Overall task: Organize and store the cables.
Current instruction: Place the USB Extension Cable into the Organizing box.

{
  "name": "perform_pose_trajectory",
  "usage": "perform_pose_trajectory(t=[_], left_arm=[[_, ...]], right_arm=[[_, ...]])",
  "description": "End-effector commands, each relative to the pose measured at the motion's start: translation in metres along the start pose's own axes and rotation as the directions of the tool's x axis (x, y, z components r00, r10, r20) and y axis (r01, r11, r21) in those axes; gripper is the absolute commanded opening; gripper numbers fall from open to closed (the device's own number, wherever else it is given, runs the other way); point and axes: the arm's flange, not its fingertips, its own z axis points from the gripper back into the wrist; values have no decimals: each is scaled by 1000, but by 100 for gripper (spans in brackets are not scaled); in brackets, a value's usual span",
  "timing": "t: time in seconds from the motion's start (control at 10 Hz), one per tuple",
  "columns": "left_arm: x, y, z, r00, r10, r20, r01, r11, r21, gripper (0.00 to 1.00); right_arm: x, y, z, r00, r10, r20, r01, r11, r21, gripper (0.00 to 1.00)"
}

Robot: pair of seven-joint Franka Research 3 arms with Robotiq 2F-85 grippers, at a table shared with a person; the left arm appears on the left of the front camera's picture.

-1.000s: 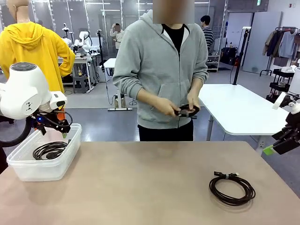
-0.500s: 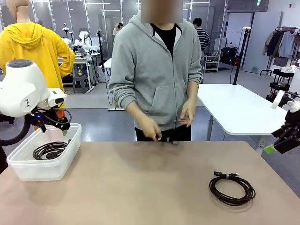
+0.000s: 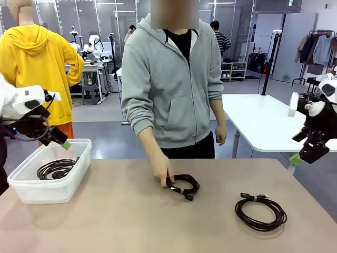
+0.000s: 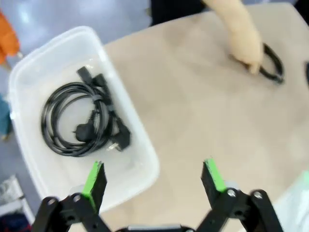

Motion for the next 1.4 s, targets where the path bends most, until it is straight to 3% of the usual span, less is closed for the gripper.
perform_pose_trajectory(t=[0.0,0.6,0.8,1.0,1.3], left_arm=[[-29,-8,8,996,-85,35,87,994,-61,100],[-37,-35,24,983,-165,86,170,984,-57,100],[-37,-43,25,960,-267,80,274,958,-86,100],[-39,-68,22,866,-494,76,499,860,-103,100],[-14,-126,-6,707,-707,31,700,693,-170,100]], right_arm=[[1,-6,-9,998,58,-15,-58,998,22,100],[2,2,-12,998,67,-12,-67,998,21,100],[-1,2,-12,998,68,2,-68,998,11,100],[8,0,-12,999,48,-13,-48,999,24,100],[8,0,-12,999,48,-13,-48,999,24,100]])
